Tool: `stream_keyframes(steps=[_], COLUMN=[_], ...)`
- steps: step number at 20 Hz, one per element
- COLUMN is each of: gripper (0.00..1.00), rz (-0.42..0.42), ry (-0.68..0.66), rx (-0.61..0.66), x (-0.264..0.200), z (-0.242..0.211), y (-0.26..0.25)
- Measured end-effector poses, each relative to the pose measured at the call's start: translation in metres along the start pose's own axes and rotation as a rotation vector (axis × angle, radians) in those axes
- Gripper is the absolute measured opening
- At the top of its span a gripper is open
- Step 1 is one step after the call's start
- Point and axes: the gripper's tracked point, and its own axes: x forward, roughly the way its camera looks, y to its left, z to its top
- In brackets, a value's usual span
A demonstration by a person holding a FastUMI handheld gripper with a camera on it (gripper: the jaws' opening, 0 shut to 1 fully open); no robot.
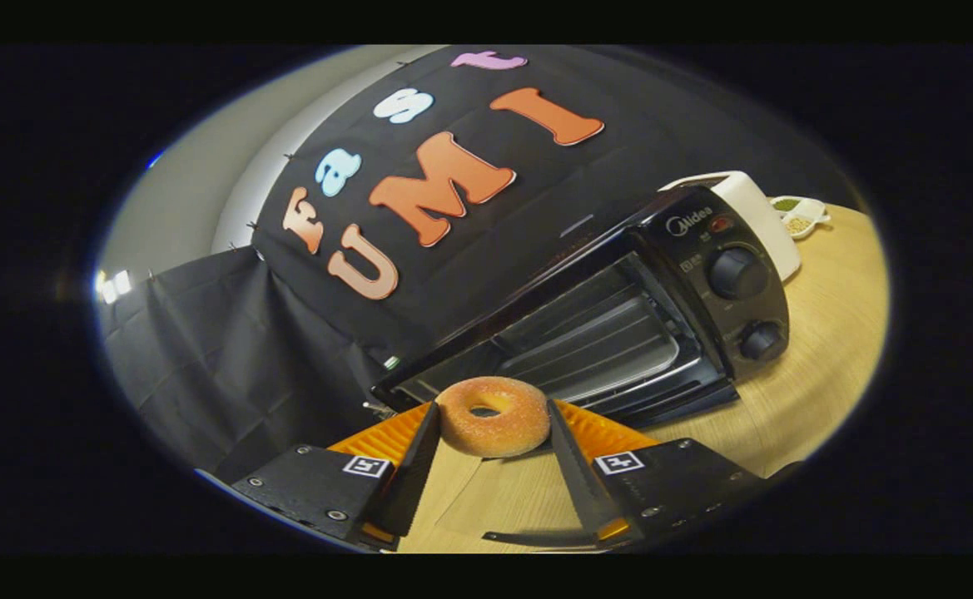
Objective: Open the toaster oven, put the food inside, and close the toaster oven door.
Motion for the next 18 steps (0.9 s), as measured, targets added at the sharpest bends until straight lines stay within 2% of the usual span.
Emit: stream_keyframes(steps=[3, 10, 15, 18], gripper=[0.74, 0.74, 0.78, 0.82], rz=[-0.003, -0.077, -0.165, -0.204], ry=[-0.012, -0.034, -0.128, -0.141], rx=[-0.013, -0.043, -0.22, -0.283], x=[0.022, 0.053, 0.058, 0.058], z=[0.008, 0.01, 0.026, 0.031], y=[0.001, -0.024, -0.039, -0.046])
